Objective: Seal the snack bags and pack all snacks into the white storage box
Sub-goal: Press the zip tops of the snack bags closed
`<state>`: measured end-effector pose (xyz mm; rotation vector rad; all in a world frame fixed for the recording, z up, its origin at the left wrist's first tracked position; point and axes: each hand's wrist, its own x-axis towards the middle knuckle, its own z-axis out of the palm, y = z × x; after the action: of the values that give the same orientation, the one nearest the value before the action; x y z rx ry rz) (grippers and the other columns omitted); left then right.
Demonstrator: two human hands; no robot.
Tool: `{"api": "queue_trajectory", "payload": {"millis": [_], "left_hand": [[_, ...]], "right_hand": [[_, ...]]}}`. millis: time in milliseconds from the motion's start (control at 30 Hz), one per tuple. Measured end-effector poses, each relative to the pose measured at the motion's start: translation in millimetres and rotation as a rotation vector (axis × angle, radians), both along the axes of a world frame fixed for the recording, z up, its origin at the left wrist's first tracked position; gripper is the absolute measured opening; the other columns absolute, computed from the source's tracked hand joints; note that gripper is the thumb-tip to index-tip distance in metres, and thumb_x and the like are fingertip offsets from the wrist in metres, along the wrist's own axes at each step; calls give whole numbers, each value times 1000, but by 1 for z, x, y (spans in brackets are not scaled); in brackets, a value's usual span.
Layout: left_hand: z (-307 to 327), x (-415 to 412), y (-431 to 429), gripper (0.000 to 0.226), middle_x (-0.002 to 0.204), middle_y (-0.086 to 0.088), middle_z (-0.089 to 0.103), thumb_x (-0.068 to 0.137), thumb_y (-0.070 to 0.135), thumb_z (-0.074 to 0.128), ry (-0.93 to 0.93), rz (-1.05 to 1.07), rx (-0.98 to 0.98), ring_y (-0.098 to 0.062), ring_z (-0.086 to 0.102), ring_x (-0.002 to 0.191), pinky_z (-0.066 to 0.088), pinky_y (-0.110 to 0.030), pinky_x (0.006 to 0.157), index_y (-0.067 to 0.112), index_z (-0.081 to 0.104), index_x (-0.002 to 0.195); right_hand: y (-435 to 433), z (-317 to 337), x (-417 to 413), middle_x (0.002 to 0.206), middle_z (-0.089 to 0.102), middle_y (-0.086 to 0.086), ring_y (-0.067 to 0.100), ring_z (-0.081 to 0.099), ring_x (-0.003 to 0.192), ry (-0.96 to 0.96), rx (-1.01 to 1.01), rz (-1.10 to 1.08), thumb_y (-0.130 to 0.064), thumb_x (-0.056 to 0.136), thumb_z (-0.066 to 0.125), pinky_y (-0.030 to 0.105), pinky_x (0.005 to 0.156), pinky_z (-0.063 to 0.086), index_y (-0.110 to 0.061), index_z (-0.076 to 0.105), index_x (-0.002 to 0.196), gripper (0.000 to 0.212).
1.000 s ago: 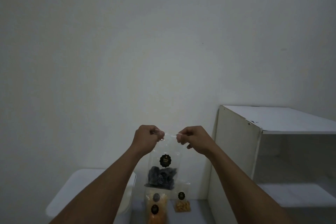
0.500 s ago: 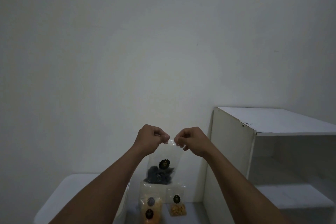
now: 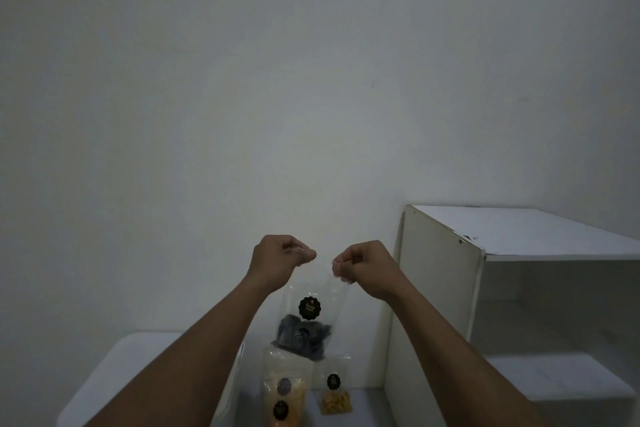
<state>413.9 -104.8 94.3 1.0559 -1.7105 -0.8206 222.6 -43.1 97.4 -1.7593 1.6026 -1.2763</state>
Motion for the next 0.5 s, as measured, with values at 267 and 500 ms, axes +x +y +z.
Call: {"api": "queue_trajectory", "payload": {"millis": [267,500], "left_hand": [[11,-24,13,28,73,-13,68,83,22,75,251,103,423,-21,65,62,62,-33,71,-4,66,85],[5,-27,11,4,67,-17,70,77,-5,66,283,126,483,-24,72,64,62,-39,73,-9,66,77]], "right_hand": [[-3,-14,15,70,73,-1,7,65,59,1,-83,-158,-15,84,71,28,65,58,-16,74,81,4],[0,-28,18,73,73,-5,7,68,62,22,-64,-135,-17,86,73,20,62,54,-18,74,89,4]]}}
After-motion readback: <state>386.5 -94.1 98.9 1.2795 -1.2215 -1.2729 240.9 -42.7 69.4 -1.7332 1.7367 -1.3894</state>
